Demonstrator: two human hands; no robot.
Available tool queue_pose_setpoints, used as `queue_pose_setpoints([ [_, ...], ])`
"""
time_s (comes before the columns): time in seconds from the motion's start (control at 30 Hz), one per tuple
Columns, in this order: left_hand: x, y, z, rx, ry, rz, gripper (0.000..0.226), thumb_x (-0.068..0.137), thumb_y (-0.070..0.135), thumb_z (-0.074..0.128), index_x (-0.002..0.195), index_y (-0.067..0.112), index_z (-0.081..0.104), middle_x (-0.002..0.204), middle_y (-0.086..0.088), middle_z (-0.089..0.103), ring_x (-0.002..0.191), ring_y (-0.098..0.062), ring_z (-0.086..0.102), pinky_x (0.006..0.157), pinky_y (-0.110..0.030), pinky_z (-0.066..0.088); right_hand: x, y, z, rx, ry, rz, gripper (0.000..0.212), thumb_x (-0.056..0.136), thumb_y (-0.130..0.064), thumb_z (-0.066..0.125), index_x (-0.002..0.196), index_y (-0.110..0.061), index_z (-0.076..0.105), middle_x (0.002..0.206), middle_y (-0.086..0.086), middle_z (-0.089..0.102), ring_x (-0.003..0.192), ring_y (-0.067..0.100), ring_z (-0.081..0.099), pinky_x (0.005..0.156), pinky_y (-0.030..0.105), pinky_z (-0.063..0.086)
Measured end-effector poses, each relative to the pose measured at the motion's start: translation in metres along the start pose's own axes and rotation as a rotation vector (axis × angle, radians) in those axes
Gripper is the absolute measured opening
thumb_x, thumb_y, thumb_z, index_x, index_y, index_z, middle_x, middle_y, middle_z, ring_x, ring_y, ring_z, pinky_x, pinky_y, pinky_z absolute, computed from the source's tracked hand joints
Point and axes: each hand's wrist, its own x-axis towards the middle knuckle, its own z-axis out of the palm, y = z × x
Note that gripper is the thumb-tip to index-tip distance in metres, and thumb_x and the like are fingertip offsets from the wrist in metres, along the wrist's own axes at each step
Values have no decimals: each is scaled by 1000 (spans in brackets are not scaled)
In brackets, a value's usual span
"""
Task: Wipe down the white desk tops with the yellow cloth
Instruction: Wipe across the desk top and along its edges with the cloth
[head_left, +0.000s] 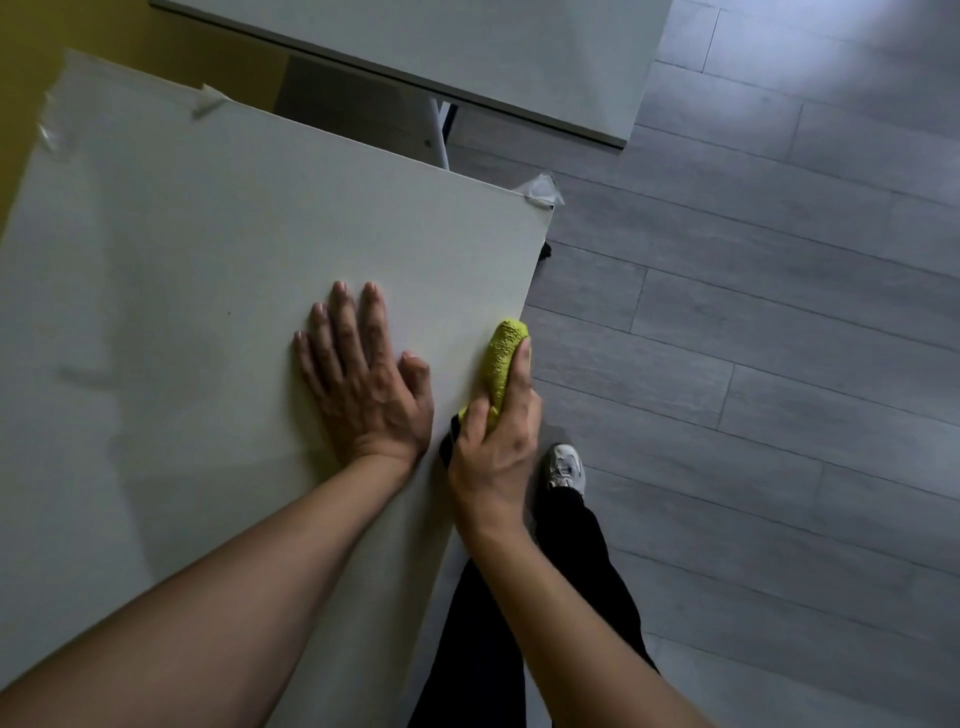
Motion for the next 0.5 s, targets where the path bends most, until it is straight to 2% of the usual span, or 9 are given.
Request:
queue_pose_setpoints([
  [0.17,2,-1,3,7,-6,11,72,97,42,36,164,16,32,170,-14,29,154,-40,29,126,-58,17,31,-24,11,-81,48,35,68,99,-32,38,162,-33,13,131,14,46,112,35,55,97,45,48],
  [0.23,2,-1,4,14,-9,8,73,96,43,36,164,17,32,170,-14,29,155,-39,29,126,-58,18,66,-37,14,-130,67,38,67,102,-29,40,163,-32,11,131,18,46,114,37,53,99,49,47],
  [0.37,5,-2,4,6,-18,1,74,94,42,38,164,19,32,171,-12,28,155,-37,28,127,-56,16,128,-59,15,-176,61,84,68,105,-25,43,163,-32,7,135,21,44,123,37,49,100,44,42],
  [0.5,6,-2,5,4,-24,-8,77,91,43,40,164,20,32,171,-10,28,156,-36,27,128,-55,13,123,-51,13,-175,34,31,70,104,-23,44,163,-31,8,132,21,44,121,37,49,104,46,41],
])
